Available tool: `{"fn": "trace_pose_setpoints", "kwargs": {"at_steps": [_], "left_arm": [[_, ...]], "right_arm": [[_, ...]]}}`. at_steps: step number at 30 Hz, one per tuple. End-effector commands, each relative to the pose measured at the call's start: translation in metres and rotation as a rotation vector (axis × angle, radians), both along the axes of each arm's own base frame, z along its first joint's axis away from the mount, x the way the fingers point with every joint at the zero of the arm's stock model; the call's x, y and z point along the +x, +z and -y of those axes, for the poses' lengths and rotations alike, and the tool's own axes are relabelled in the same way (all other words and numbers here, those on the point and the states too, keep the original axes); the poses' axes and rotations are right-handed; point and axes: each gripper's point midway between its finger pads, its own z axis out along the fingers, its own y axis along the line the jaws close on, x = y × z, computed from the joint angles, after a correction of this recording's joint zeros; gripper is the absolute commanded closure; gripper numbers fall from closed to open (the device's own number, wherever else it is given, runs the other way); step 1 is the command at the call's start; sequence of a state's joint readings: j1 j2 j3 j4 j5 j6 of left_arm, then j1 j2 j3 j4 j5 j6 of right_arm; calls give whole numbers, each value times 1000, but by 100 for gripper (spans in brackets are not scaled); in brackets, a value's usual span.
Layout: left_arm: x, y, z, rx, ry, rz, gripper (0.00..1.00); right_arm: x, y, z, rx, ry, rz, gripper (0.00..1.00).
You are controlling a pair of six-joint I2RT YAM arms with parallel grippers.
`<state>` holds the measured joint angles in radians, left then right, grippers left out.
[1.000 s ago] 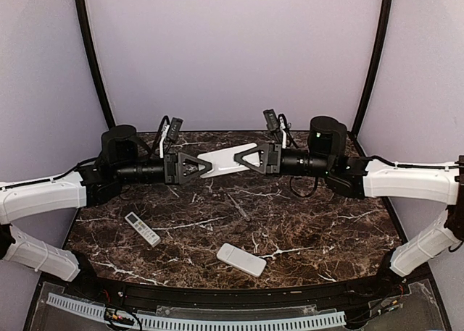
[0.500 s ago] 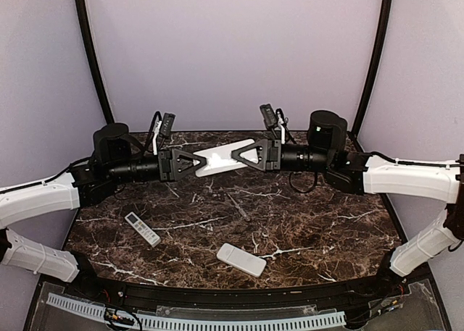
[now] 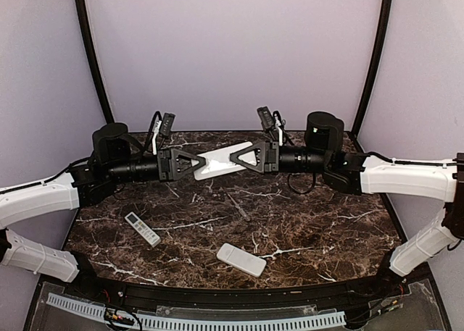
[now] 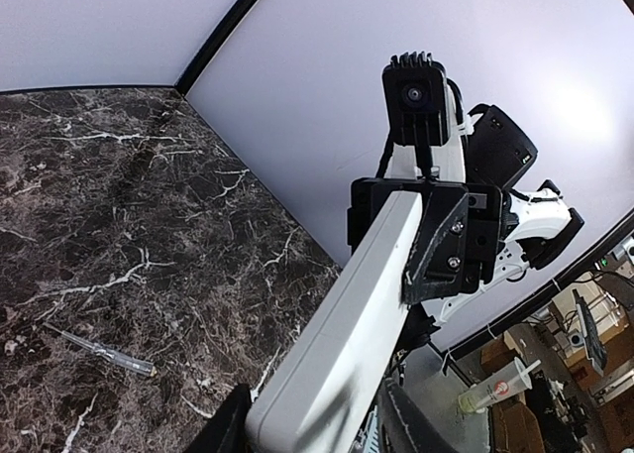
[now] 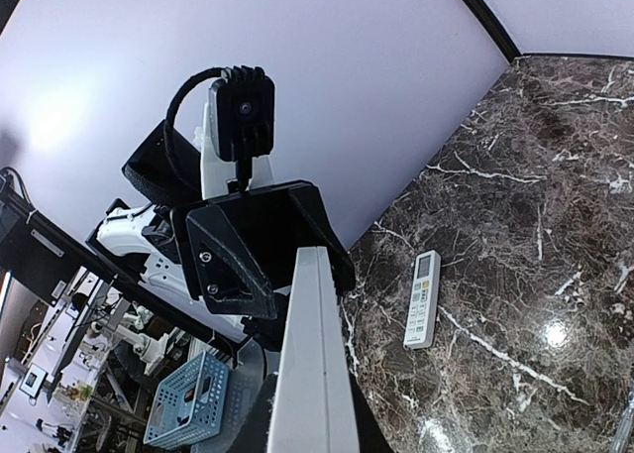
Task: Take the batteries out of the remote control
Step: Remove the battery cover from the remote control.
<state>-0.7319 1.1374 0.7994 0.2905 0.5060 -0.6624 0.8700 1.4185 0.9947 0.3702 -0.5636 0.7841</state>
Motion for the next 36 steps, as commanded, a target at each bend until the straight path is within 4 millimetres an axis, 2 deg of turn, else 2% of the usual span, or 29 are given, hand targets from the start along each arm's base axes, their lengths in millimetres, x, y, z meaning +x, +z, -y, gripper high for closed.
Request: {"fn": "trace_pose_setpoints", "kwargs": {"at_steps": [1, 7, 16, 23, 28, 30, 36], "left_arm": [[-7, 4, 3, -21, -42, 6, 58], [-8, 1, 4, -20, -48, -4, 60], [-7, -1, 5, -20, -49, -12, 78], [-8, 0, 4, -21, -52, -9, 85], [-9, 1, 5, -23, -58, -10, 85], [-9, 1, 4, -23, -57, -9, 82], [-9, -1, 4, -19, -52, -13, 64]], "right_arm": [[1, 28, 0, 72, 2, 59, 100], [0, 29, 1, 71, 0, 62, 100], [0, 29, 3, 70, -7, 66, 100], [0, 30, 4, 70, -11, 68, 100], [0, 30, 6, 69, -16, 69, 100], [0, 30, 6, 69, -20, 67, 100], [-1, 33, 8, 75, -25, 72, 100]]}}
